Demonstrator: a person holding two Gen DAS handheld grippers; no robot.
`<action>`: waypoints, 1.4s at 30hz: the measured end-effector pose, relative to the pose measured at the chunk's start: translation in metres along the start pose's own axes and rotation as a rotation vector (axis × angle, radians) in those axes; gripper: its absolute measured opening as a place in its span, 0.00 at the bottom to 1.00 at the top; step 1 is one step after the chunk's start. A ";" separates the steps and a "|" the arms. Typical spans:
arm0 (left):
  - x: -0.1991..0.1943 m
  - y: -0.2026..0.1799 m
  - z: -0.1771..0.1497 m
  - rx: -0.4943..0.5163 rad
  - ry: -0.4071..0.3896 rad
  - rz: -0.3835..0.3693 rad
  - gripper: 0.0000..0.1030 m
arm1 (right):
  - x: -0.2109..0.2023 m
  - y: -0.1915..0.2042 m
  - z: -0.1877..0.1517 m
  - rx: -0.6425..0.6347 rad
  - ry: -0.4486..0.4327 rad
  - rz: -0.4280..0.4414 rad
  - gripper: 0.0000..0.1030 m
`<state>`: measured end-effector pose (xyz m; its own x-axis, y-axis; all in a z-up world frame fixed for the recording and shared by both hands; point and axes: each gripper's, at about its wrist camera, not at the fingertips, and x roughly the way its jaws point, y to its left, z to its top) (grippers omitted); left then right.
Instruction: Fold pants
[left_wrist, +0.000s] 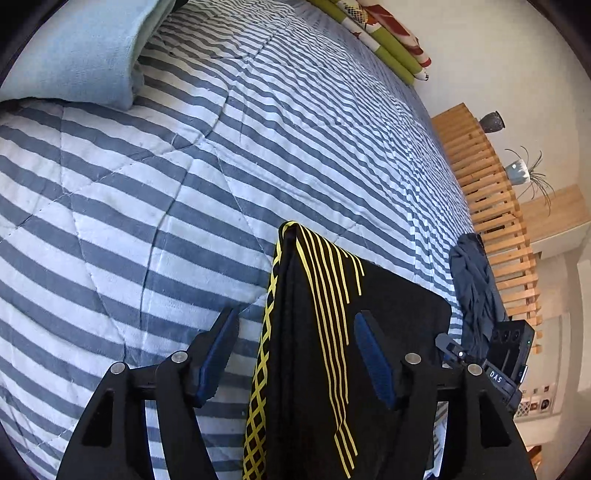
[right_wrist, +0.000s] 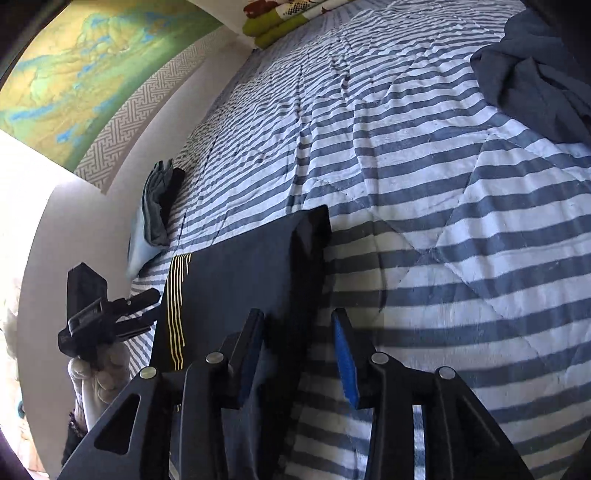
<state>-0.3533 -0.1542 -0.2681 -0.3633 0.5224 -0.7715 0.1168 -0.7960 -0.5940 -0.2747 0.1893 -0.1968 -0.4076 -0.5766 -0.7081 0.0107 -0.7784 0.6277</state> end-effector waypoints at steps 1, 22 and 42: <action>0.004 -0.002 0.003 0.003 -0.003 0.000 0.66 | 0.004 -0.003 0.005 0.009 -0.005 0.008 0.33; -0.022 -0.031 0.002 0.128 -0.136 0.026 0.05 | 0.015 0.026 0.025 -0.123 -0.056 0.048 0.08; -0.326 0.019 -0.012 0.156 -0.614 0.145 0.04 | -0.029 0.289 0.008 -0.588 -0.241 0.129 0.06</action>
<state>-0.2218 -0.3360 -0.0310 -0.8219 0.1728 -0.5428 0.0855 -0.9047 -0.4175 -0.2669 -0.0167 0.0074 -0.5623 -0.6559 -0.5037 0.5436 -0.7521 0.3725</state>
